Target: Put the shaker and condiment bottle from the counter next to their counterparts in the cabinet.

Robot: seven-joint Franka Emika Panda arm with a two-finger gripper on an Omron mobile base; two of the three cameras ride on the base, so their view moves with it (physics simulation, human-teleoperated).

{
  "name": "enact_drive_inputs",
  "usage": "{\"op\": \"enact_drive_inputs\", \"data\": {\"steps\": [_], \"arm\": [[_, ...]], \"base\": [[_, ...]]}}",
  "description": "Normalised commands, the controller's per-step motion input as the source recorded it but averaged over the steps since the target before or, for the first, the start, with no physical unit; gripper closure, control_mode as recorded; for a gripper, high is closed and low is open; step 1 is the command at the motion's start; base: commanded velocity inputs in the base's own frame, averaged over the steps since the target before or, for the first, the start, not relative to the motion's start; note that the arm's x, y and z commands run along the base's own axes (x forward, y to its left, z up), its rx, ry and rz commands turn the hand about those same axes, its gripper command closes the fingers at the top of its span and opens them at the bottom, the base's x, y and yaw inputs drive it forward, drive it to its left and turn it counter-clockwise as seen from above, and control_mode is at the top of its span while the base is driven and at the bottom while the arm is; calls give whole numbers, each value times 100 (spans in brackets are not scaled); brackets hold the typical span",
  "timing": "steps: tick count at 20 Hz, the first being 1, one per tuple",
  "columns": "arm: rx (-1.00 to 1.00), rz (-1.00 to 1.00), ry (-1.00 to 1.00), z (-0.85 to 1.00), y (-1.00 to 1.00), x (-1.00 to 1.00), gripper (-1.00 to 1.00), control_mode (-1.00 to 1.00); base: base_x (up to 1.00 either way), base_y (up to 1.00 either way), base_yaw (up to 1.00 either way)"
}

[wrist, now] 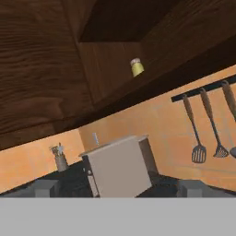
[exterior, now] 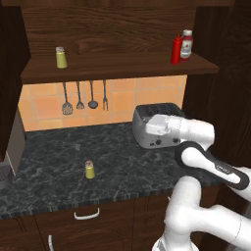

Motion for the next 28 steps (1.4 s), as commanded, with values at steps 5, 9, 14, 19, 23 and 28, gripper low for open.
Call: {"op": "enact_drive_inputs", "data": {"steps": [5,9,14,19,23,28], "arm": [[-47,13,-11,-26,52,-95,-100,-100],[-7,5,0,0,2,2,-100,-100],[0,45,-24,-69,2,3,-100,-100],[-4,53,-24,-73,8,-10,-100,-100],[0,0,-8,-6,9,-14,-100,-100],[-7,-1,-9,-40,49,-10,-100,-100]], "base": [[0,0,0],[0,0,0],[0,0,0],[0,0,0],[0,0,0],[0,0,0]]}}
